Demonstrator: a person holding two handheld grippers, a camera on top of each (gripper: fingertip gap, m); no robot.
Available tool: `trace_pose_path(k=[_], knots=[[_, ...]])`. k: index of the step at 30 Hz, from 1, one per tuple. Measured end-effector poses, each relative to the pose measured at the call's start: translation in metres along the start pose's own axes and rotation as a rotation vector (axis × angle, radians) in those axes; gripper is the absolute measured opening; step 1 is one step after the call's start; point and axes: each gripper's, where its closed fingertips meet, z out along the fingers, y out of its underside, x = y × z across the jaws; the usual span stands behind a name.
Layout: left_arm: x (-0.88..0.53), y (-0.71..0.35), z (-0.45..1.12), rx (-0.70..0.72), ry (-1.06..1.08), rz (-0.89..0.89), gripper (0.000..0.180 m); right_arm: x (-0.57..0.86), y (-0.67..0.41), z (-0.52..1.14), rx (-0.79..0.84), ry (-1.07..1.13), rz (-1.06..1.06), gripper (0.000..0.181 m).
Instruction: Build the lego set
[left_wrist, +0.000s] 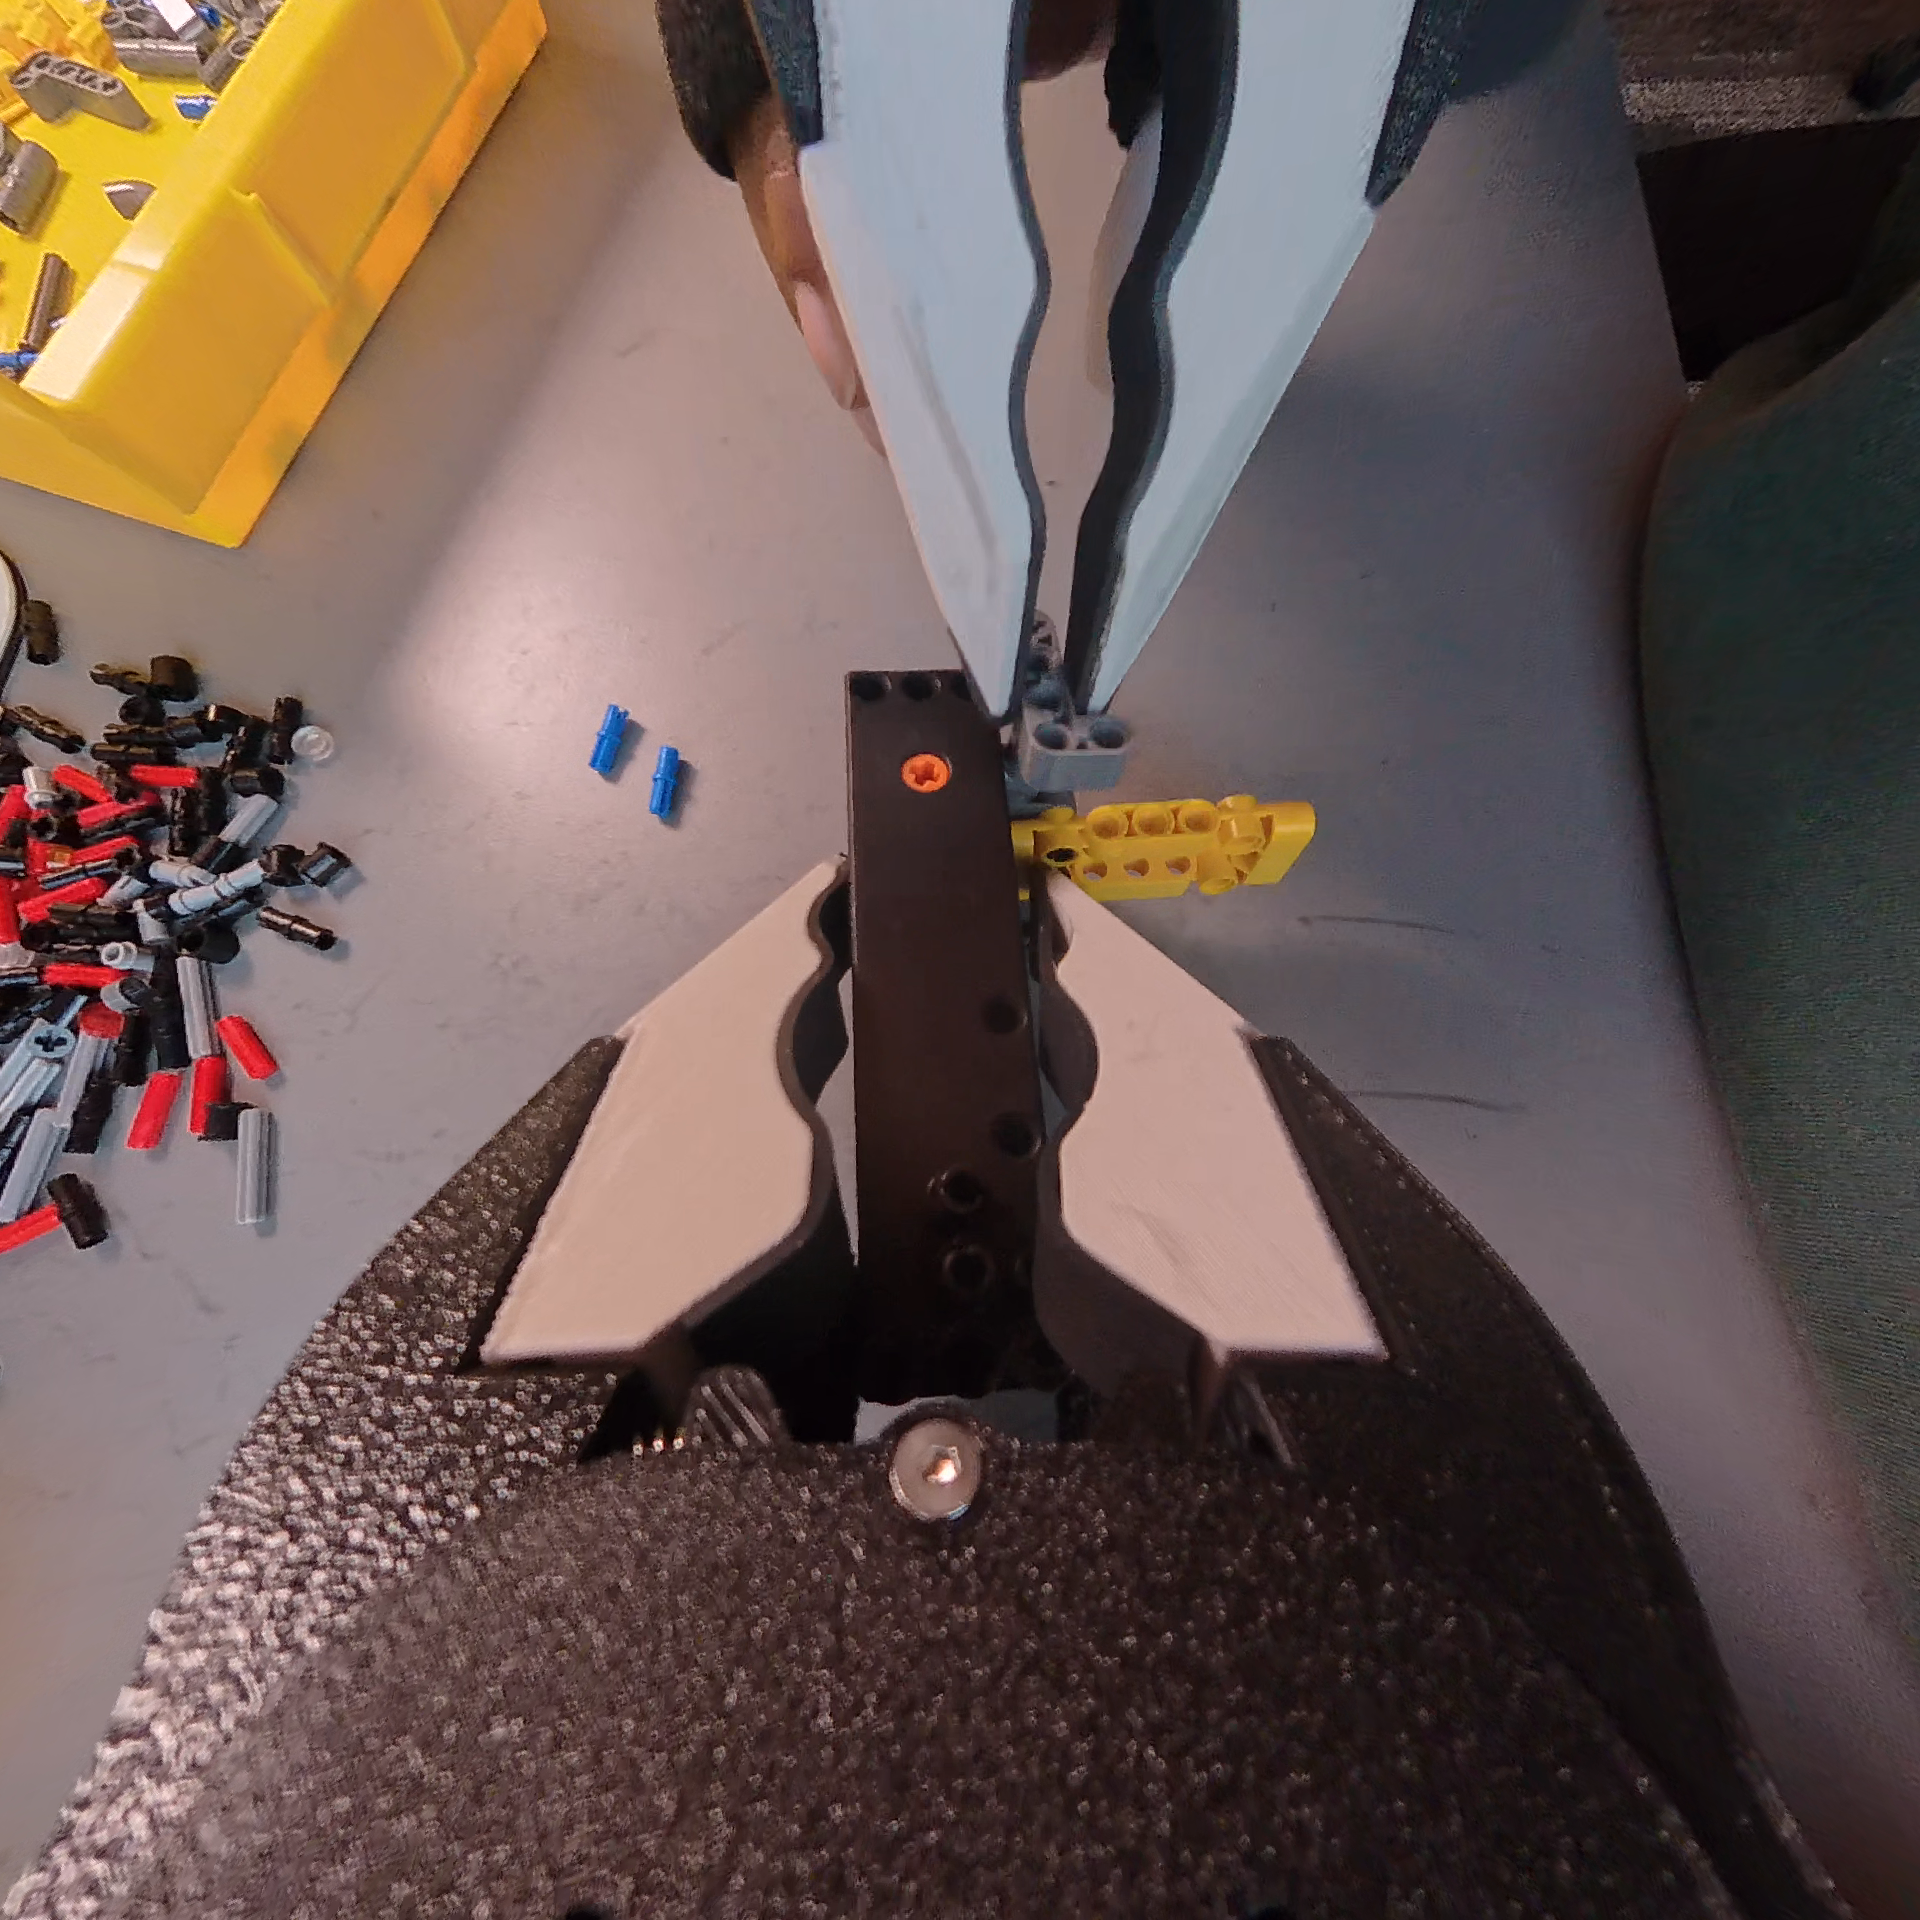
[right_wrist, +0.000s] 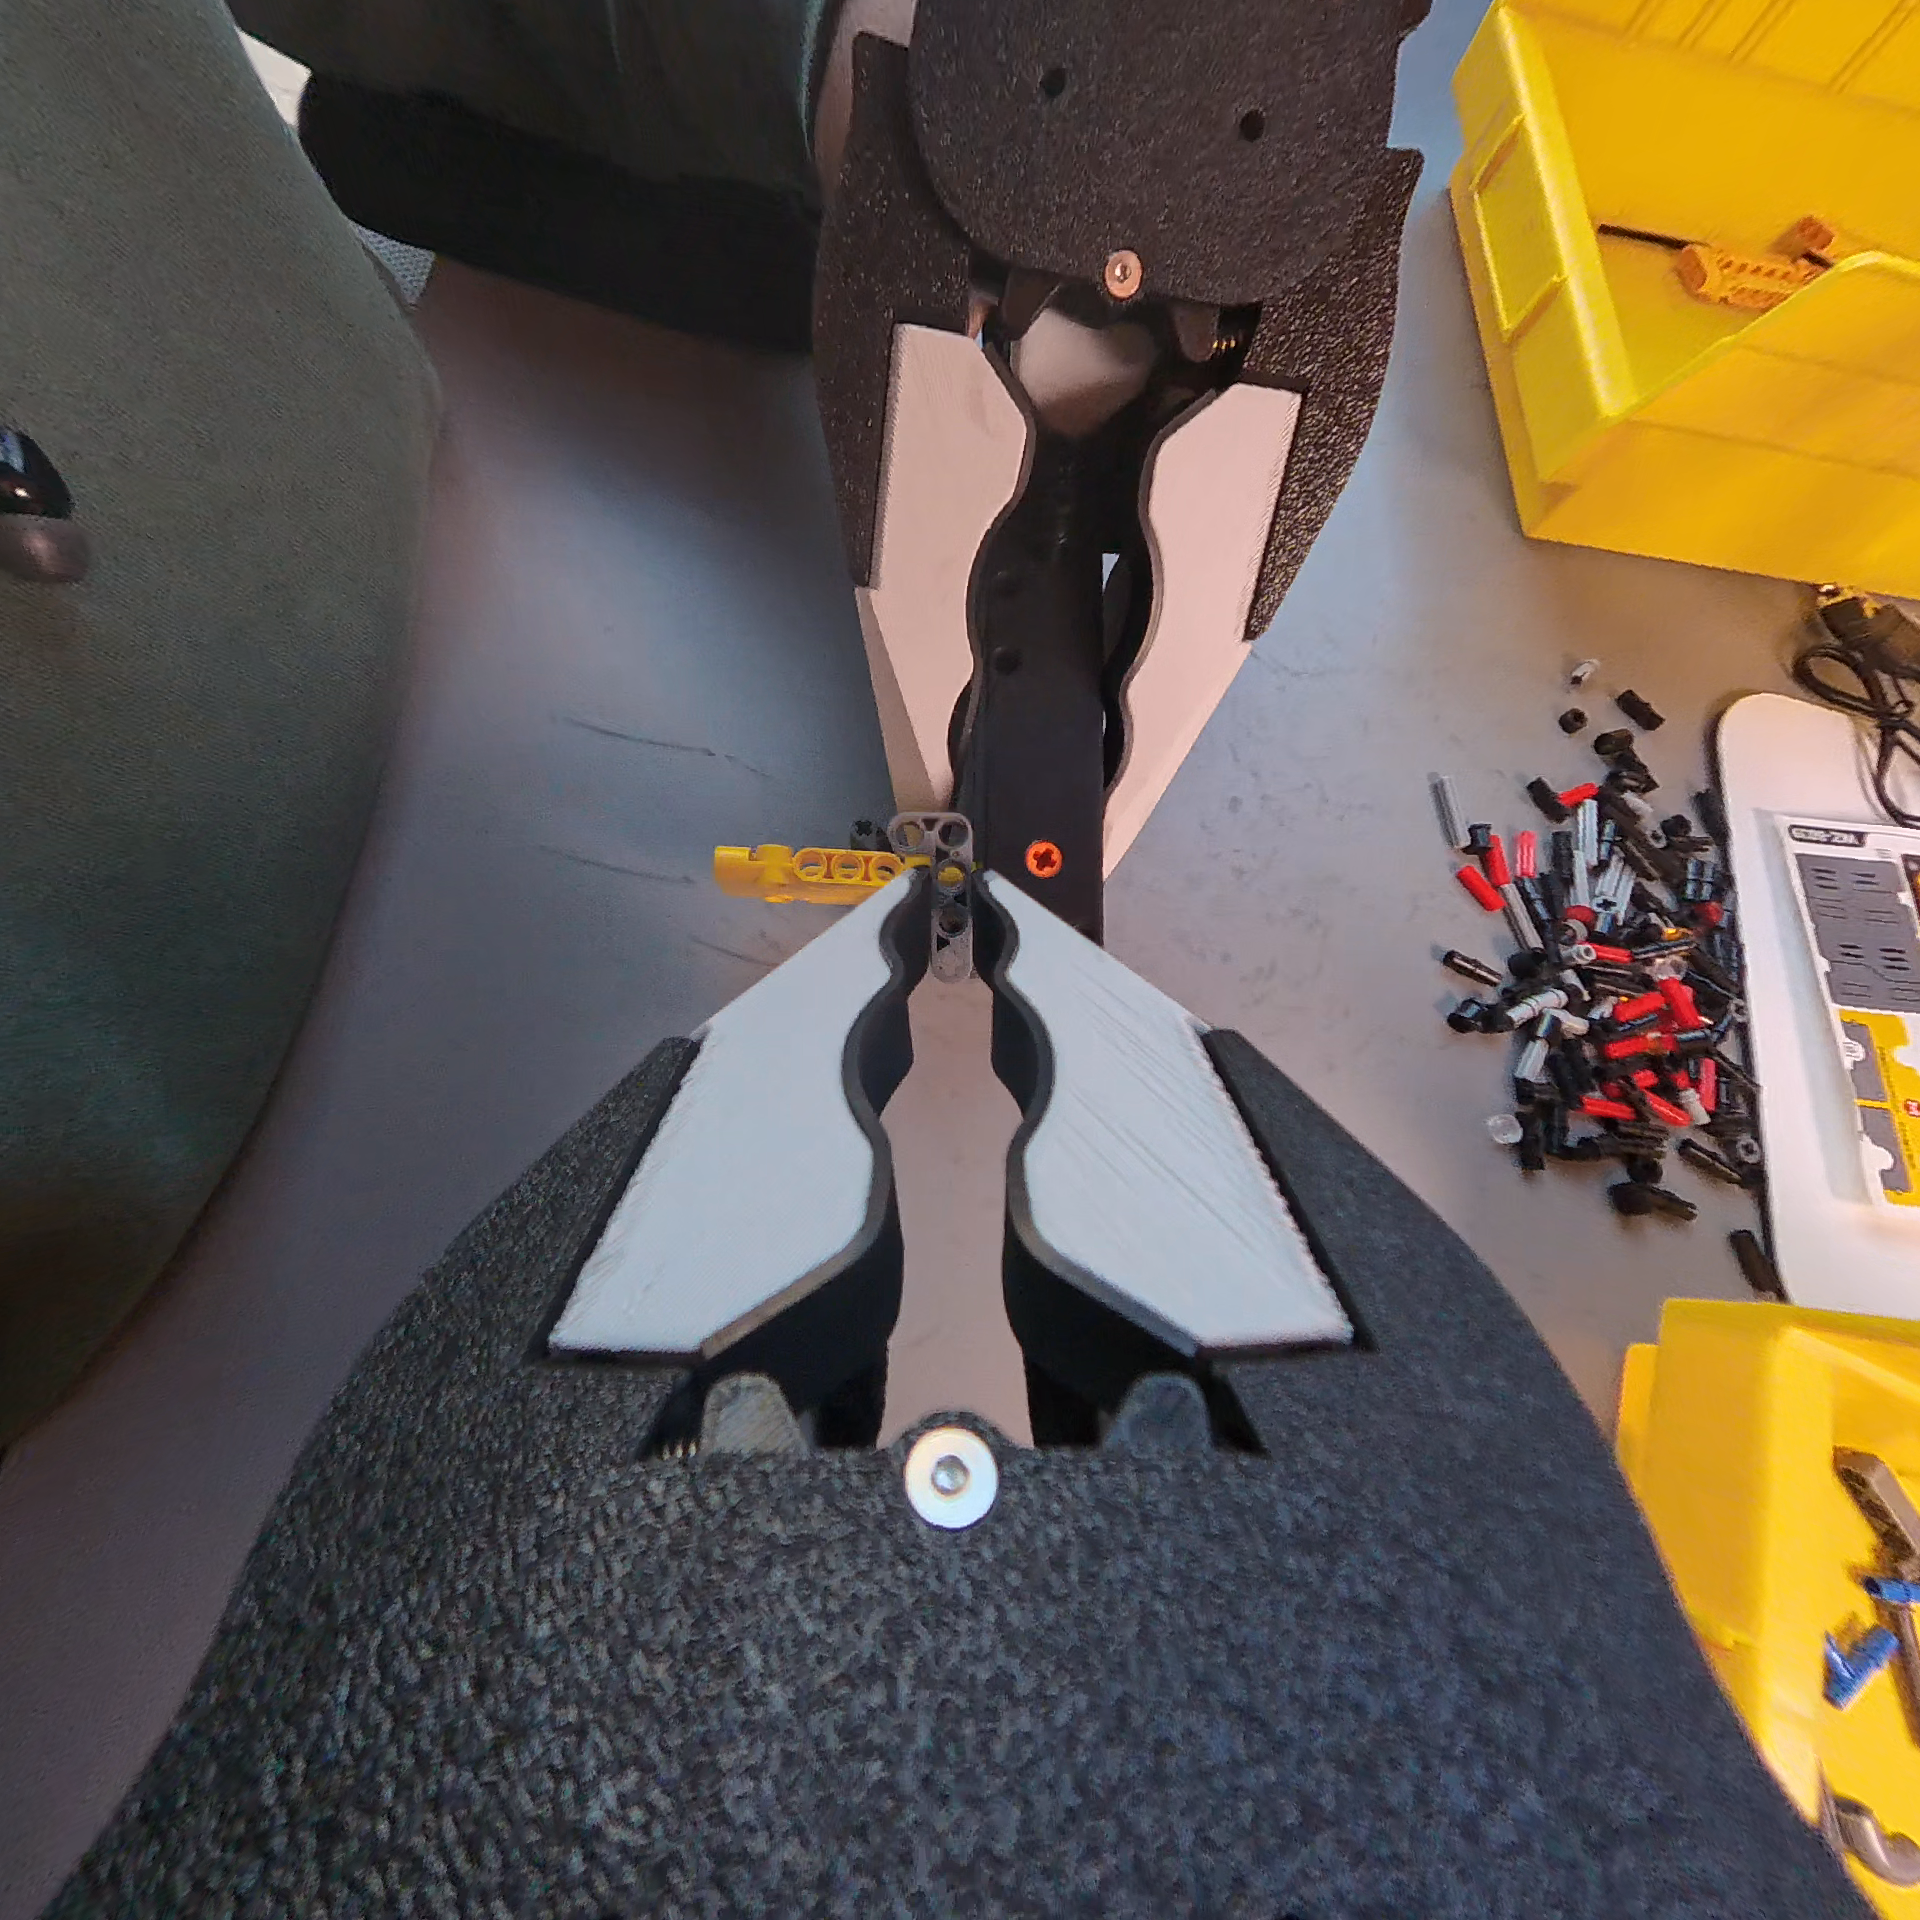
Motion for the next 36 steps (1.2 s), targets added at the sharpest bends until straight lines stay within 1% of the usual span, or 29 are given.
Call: trace_pose_path(k=[7,14,21,36], knots=[[-0.0002,0.0001,0.0000,0.005,0.001,-0.009,0.032,0.0028,0.0007,0.0036,-0.028,0.007,0.008,0.006],[0.0000,0.0002,0.0000,0.007,0.001,-0.011,0.032,0.0009,-0.0016,0.0057,-0.019,0.032,0.008,0.005],[0.0001,0.0003,0.0000,0.010,0.003,-0.015,0.032,0.0006,-0.0047,0.0093,0.031,0.029,-0.001,0.006],[-0.0001,0.0003,0.0001,0.016,0.013,-0.030,0.032,0.0038,-0.0037,0.0087,0.244,-0.005,0.038,0.006]])
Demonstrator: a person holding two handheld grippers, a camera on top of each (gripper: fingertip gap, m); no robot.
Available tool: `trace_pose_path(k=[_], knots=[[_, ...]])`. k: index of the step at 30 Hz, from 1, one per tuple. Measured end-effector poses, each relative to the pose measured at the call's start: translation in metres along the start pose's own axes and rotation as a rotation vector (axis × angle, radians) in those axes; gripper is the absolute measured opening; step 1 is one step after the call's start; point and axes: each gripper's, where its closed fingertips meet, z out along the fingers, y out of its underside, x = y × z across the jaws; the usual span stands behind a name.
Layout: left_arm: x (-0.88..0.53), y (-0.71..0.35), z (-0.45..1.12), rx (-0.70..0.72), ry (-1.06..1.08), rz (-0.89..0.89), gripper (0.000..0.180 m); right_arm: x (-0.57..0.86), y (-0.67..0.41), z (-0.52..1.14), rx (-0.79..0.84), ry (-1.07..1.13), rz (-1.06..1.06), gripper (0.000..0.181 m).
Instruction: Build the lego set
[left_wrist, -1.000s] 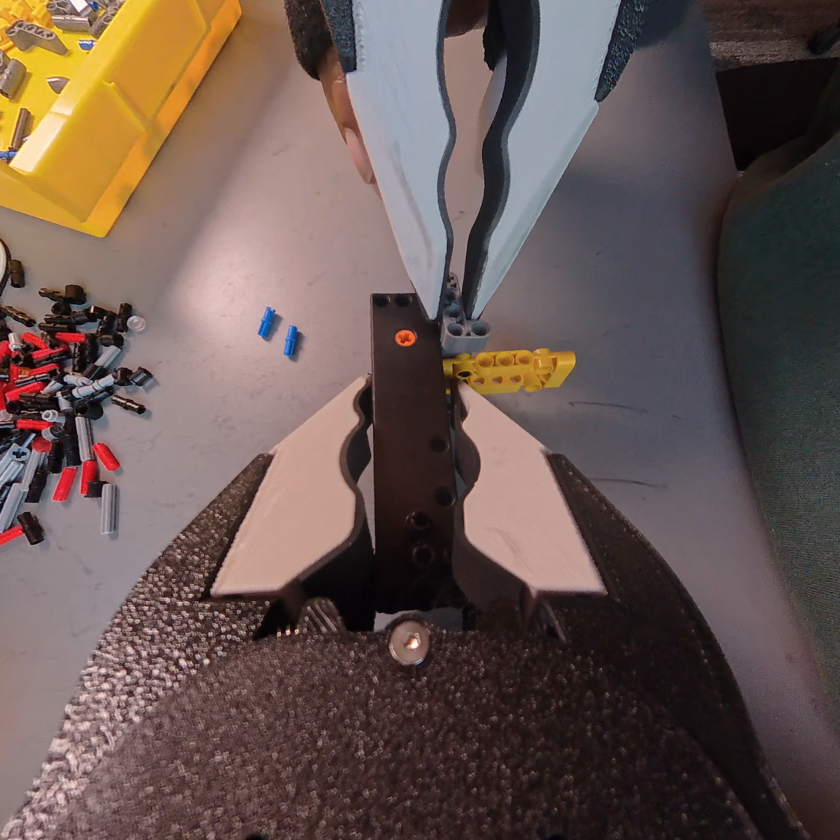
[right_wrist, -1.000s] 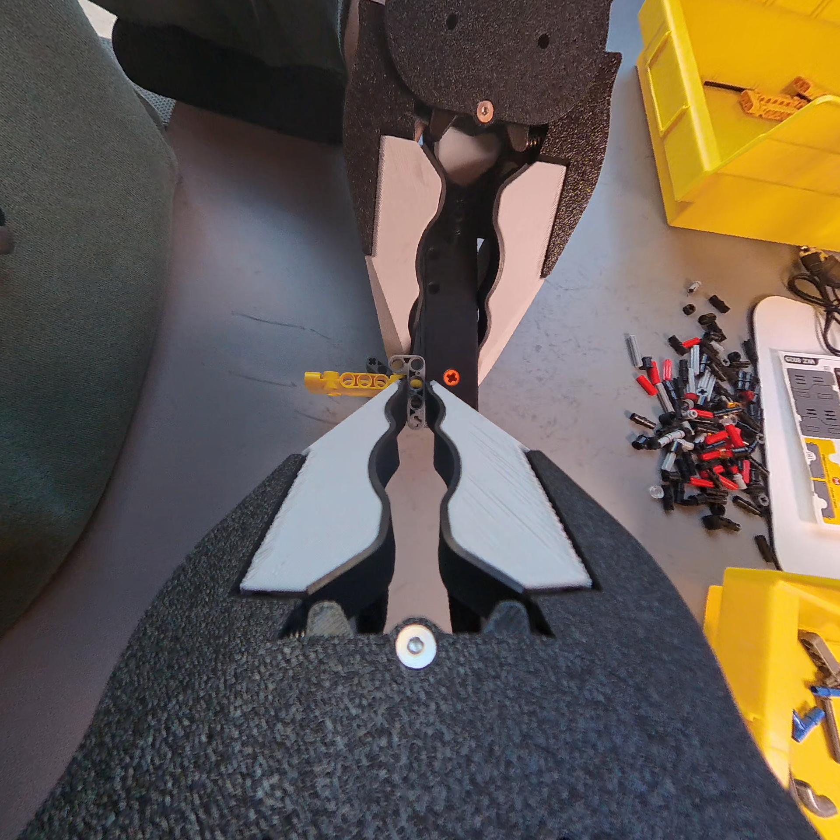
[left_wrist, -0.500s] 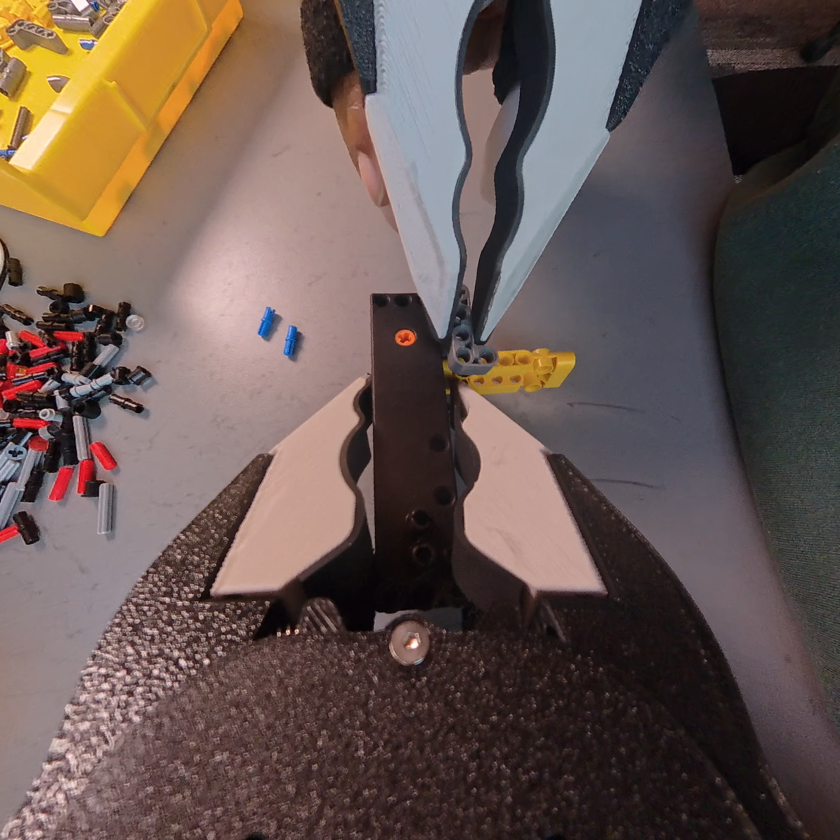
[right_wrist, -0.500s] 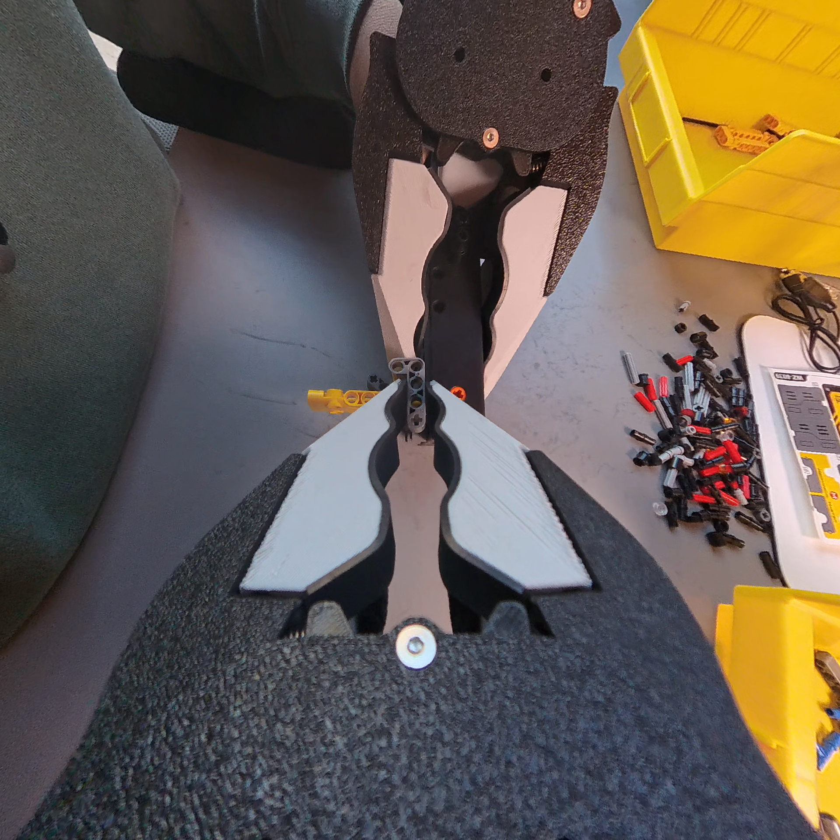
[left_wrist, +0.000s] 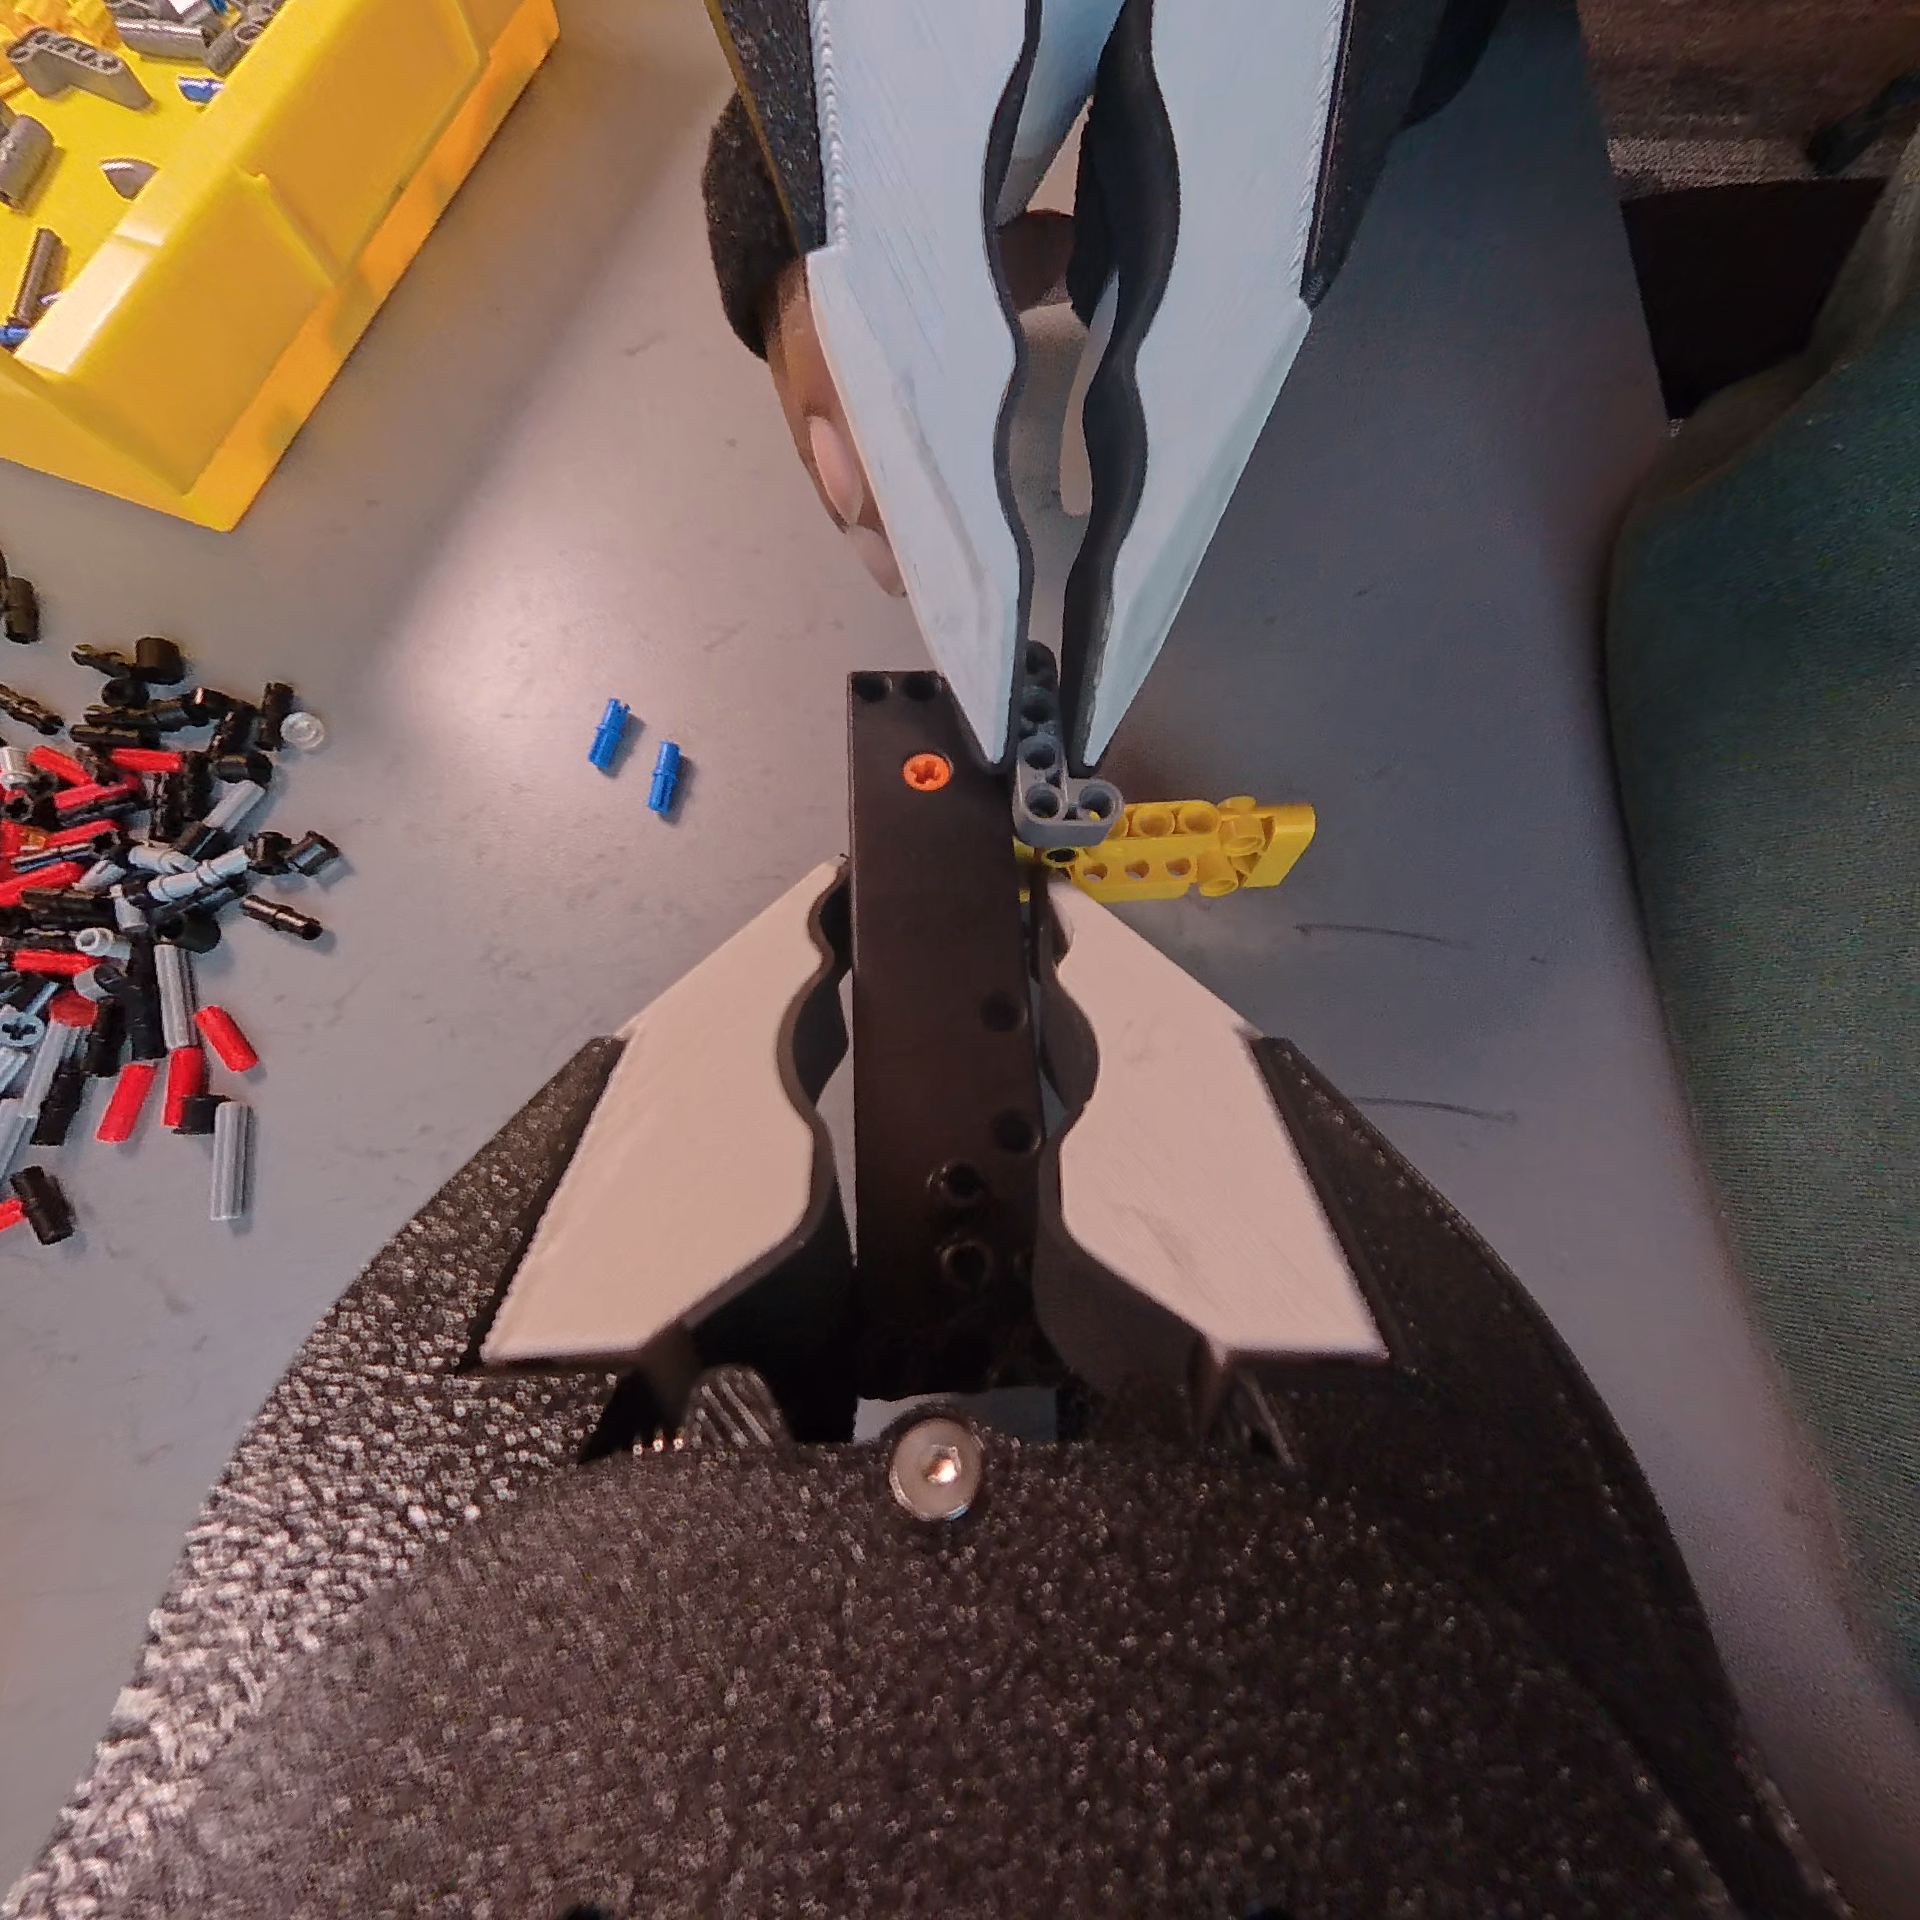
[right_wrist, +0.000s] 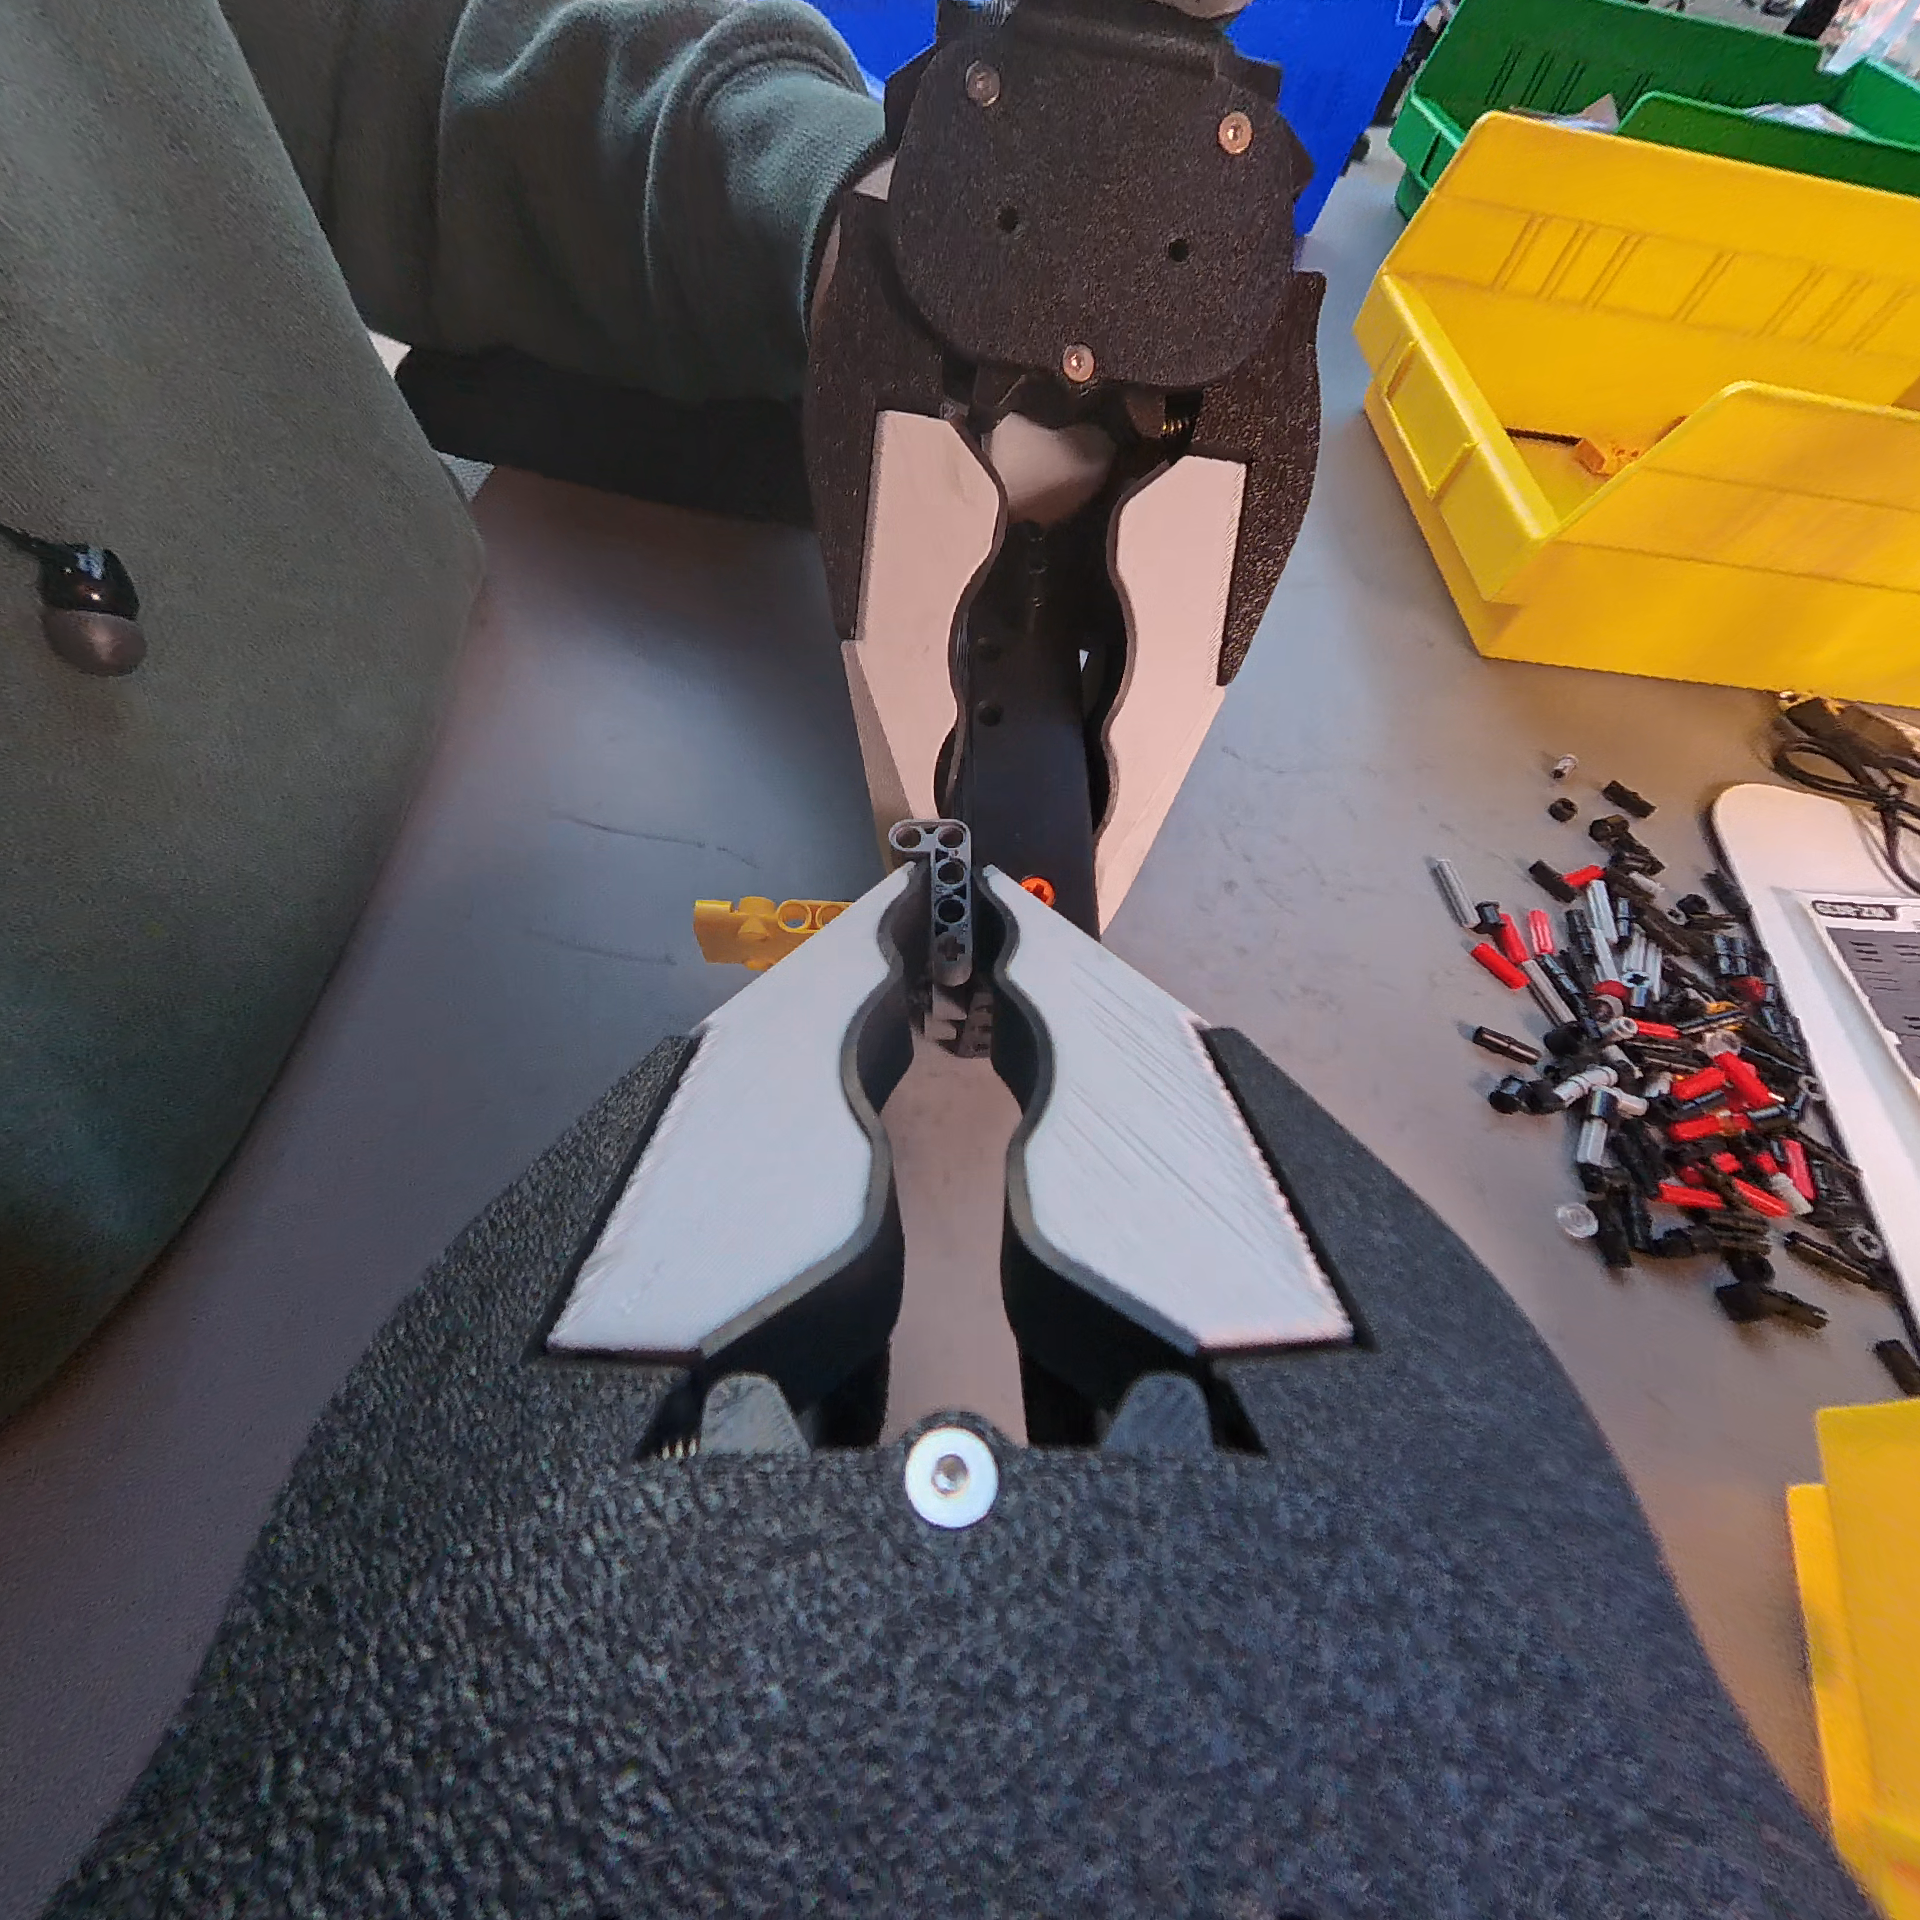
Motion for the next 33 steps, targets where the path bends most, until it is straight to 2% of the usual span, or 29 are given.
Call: trace_pose_path(k=[14,30,33], knots=[[-0.0005,-0.0002,0.0001,0.003,0.015,-0.023,0.031,0.0011,0.0013,-0.0011,0.079,-0.029,-0.021,0.007],[-0.0011,-0.0002,-0.0006,0.008,0.025,-0.023,0.032,0.0016,0.0005,-0.0008,0.092,-0.070,-0.047,0.007],[-0.0022,0.0006,-0.0020,0.010,-0.016,0.032,0.034,0.0008,-0.0007,0.0004,0.092,-0.068,-0.039,0.006]])
